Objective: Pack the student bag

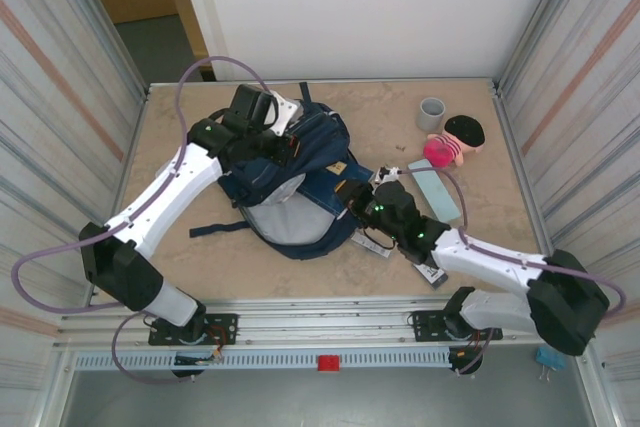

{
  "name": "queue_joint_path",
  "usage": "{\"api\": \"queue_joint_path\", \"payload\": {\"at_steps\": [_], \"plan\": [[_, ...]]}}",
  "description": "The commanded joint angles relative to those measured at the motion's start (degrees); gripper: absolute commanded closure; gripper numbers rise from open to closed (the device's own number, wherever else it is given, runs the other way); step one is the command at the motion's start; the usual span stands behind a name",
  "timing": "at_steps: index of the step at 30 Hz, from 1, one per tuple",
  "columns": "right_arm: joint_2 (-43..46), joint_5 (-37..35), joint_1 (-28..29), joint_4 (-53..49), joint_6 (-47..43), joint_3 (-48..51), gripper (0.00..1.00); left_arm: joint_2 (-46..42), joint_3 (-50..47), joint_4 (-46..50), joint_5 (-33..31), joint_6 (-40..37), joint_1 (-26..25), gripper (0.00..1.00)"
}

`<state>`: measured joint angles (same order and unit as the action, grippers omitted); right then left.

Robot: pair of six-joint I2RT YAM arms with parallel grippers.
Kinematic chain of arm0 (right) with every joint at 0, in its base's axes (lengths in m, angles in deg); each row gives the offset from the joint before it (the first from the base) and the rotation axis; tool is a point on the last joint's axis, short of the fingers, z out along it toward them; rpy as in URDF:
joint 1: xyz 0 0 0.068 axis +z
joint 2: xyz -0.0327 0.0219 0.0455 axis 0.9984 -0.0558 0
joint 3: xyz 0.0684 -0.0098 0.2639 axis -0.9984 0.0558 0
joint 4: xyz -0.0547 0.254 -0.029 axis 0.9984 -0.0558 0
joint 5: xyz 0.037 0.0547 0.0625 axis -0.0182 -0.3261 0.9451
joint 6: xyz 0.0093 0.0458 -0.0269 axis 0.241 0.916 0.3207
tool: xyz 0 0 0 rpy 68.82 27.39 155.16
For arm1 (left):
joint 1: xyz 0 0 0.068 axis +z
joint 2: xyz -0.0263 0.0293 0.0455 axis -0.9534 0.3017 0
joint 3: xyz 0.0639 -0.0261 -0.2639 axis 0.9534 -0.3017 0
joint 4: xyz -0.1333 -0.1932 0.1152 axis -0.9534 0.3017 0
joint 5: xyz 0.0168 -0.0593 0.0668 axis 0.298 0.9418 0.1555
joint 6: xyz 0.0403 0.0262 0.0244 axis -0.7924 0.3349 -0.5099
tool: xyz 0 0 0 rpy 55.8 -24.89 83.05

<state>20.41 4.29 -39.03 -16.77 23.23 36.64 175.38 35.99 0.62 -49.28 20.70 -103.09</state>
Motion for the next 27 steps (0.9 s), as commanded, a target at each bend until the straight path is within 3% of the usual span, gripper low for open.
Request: {"api": "queue_joint_path", "payload": {"at_steps": [1,4,11,20,23,25,27], "plan": [[-5.0,-9.3,2.1,9.2,2.1,-3.1,1.0,-1.3,3.9,-4.0,4.3,1.9,1.9,1.0],[-11.5,-12.3,3.7,14.8,1.3,-5.2,1.0,-1.5,4.1,-4.5,8.0,3.7,3.6,1.0],[-29.0,-15.4,6.4,24.7,1.6,-14.4,1.0,-1.5,4.8,-4.4,8.5,3.0,4.0,1.0],[-45.4,-23.4,7.7,16.0,7.1,-28.3,0.99,-1.3,5.6,-3.5,9.2,3.2,4.0,1.0],[-47.1,-23.9,7.8,12.4,8.1,-30.7,0.89,-1.1,5.8,-3.2,8.5,3.1,4.0,1.0],[-46.6,-23.7,7.9,9.8,9.1,-30.7,0.71,-1.0,5.9,-2.9,7.0,2.8,4.0,1.0],[-45.5,-22.5,7.9,8.6,9.3,-29.6,0.6,-0.8,5.9,-2.6,5.6,2.3,4.0,1.0]]}}
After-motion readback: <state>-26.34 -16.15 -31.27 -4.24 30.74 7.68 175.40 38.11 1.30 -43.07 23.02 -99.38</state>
